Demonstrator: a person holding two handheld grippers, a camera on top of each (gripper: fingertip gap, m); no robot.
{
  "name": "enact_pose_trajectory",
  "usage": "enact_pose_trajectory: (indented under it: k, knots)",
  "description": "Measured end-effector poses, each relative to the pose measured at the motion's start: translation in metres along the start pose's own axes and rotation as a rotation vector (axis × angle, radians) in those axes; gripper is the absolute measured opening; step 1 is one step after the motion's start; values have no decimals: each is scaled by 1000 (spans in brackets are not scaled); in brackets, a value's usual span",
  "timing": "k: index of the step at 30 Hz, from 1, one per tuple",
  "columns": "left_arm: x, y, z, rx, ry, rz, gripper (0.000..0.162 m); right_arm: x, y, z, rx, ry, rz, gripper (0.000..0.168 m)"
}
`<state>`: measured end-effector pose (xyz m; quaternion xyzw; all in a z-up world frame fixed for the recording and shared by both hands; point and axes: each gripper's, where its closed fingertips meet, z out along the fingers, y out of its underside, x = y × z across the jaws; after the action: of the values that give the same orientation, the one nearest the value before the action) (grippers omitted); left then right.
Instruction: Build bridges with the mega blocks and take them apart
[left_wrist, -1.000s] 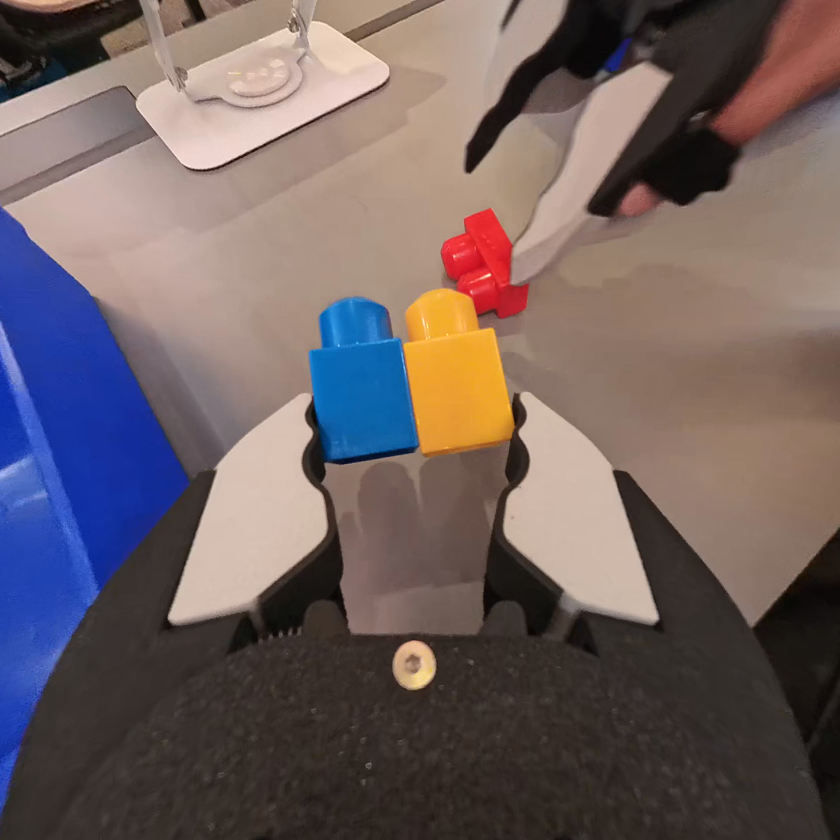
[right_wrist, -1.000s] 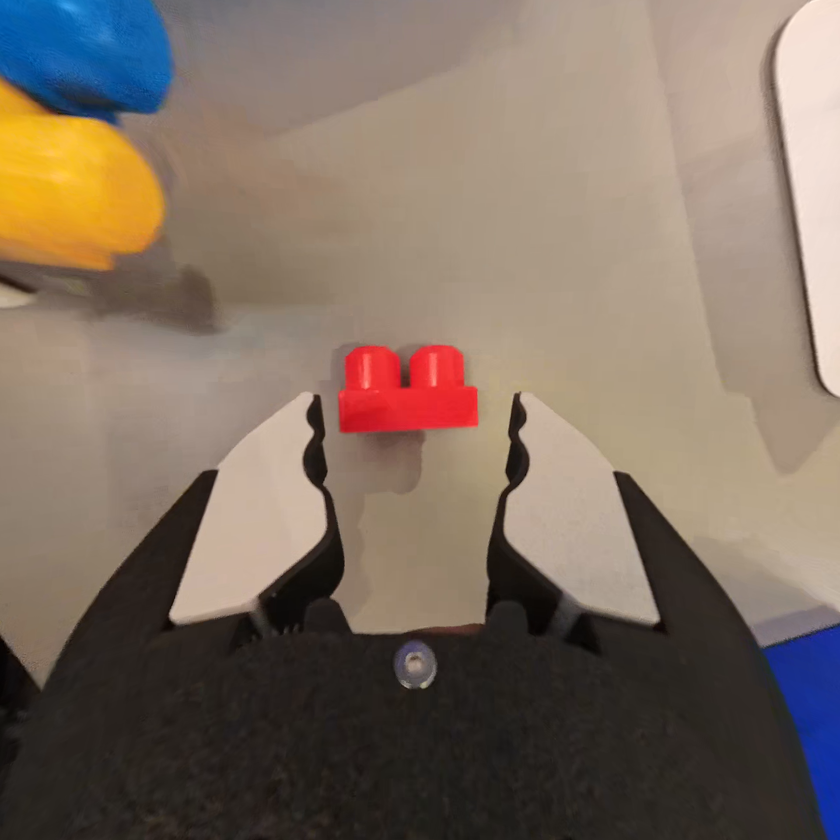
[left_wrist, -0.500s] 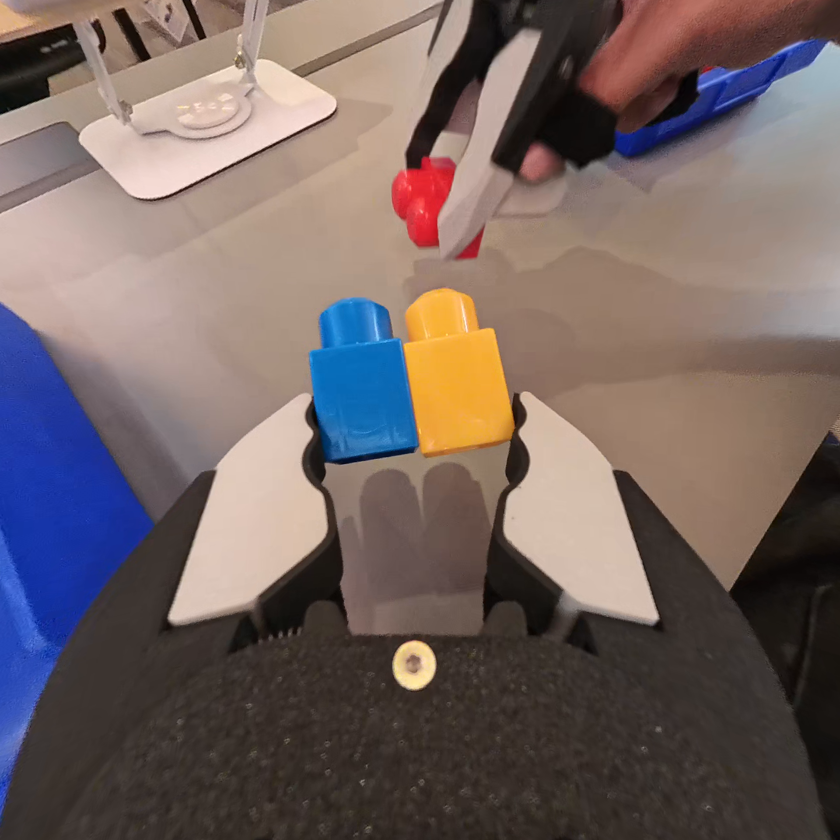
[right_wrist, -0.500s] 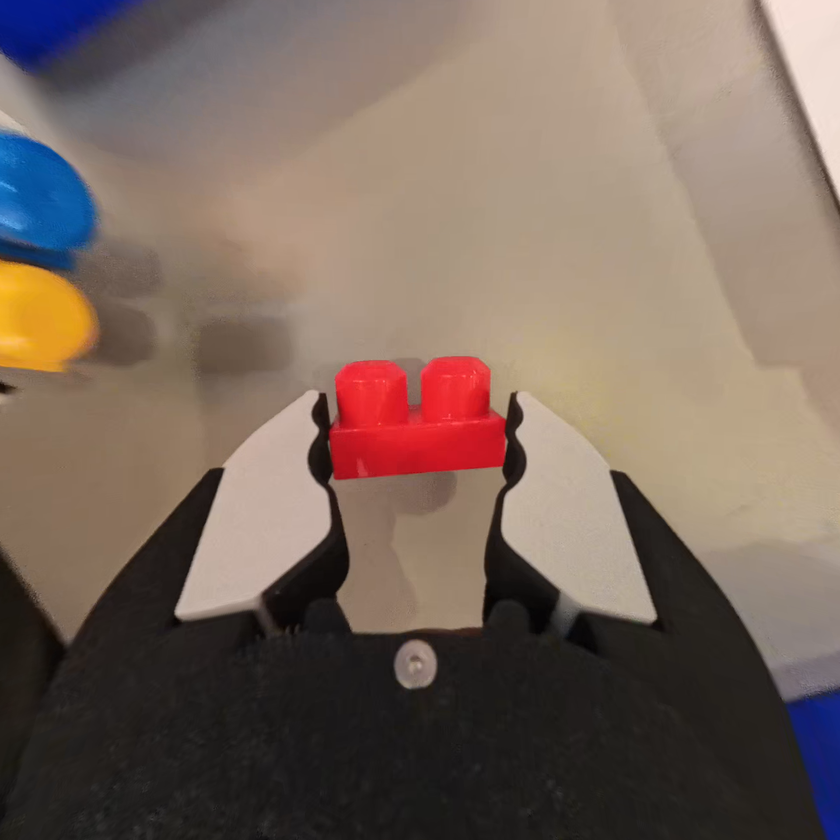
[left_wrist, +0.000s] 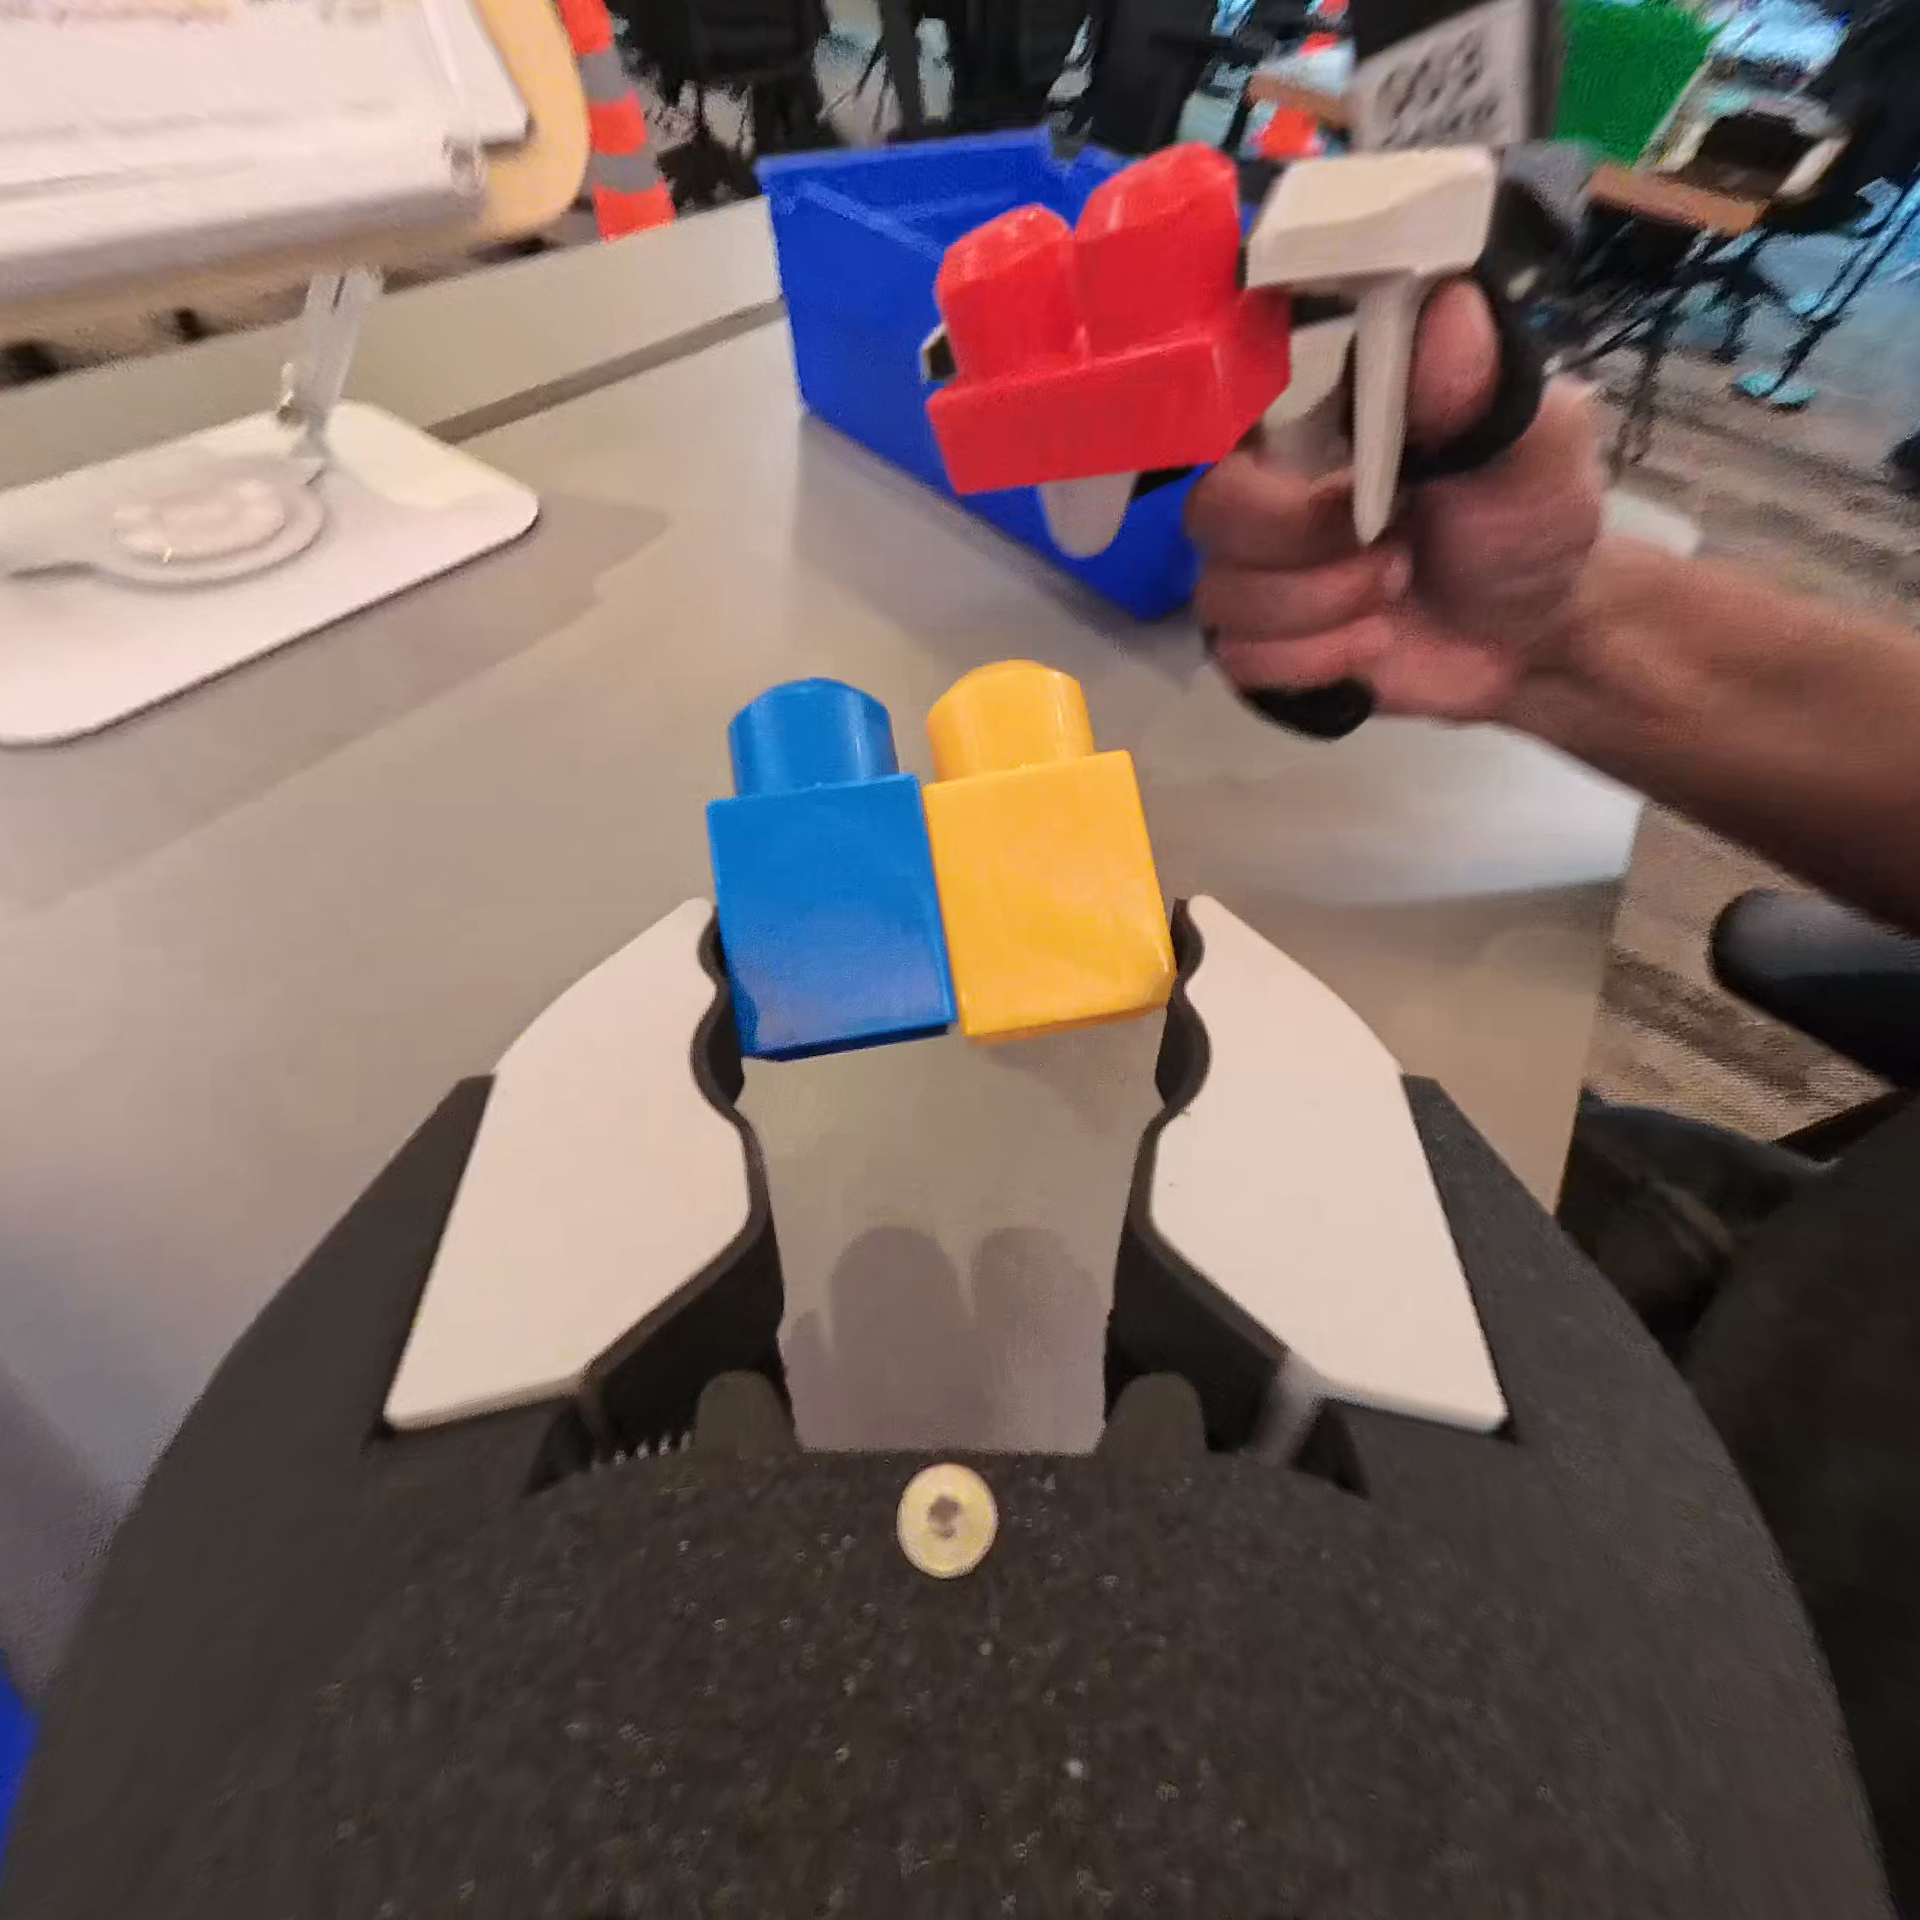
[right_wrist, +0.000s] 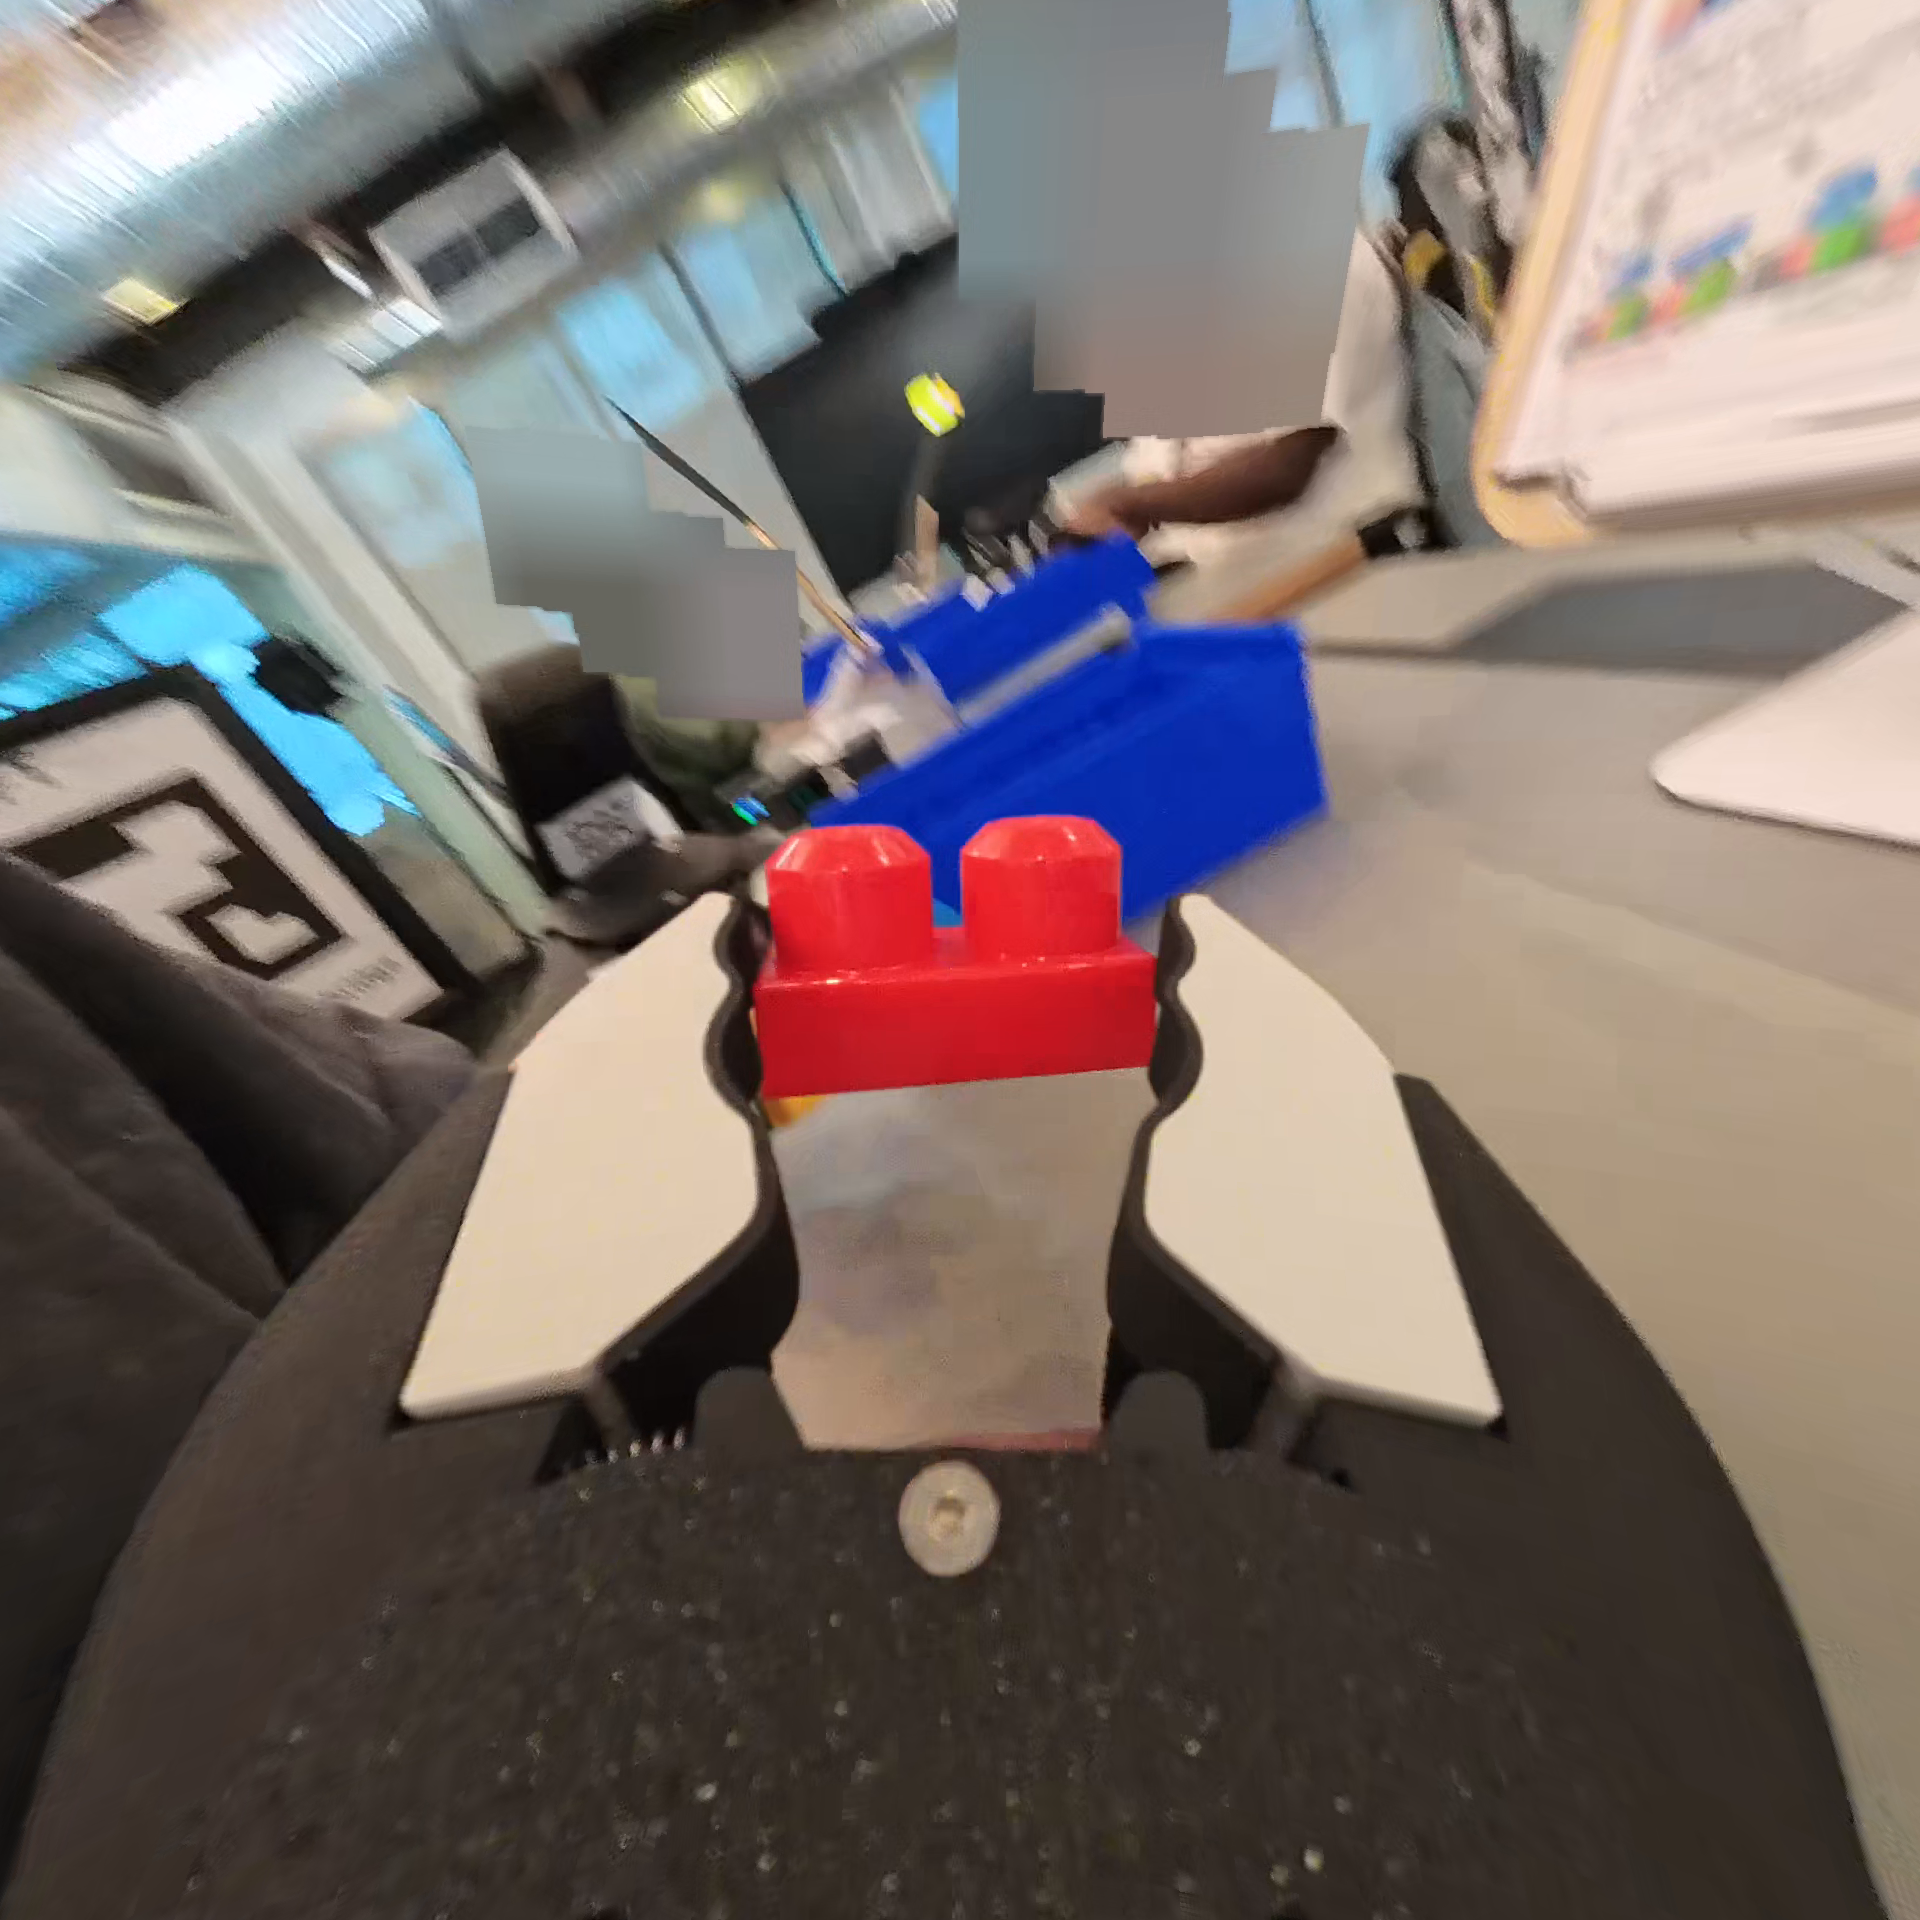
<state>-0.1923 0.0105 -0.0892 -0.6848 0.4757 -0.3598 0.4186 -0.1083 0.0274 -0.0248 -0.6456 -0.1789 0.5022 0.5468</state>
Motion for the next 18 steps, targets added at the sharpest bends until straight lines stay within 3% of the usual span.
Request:
enact_pose_trajectory:
  k: [9, 13, 18]
  knots:
    - [18, -96, 7, 235, 137, 111, 78, -29, -70, 25, 364, -470, 102, 74]
    - [22, -115, 15, 264, 113, 177, 78, -41, -90, 19, 457, -615, 155, 74]
    - [27, -131, 20, 325, 117, 179, 78, -47, -90, 19, 474, -673, 174, 74]
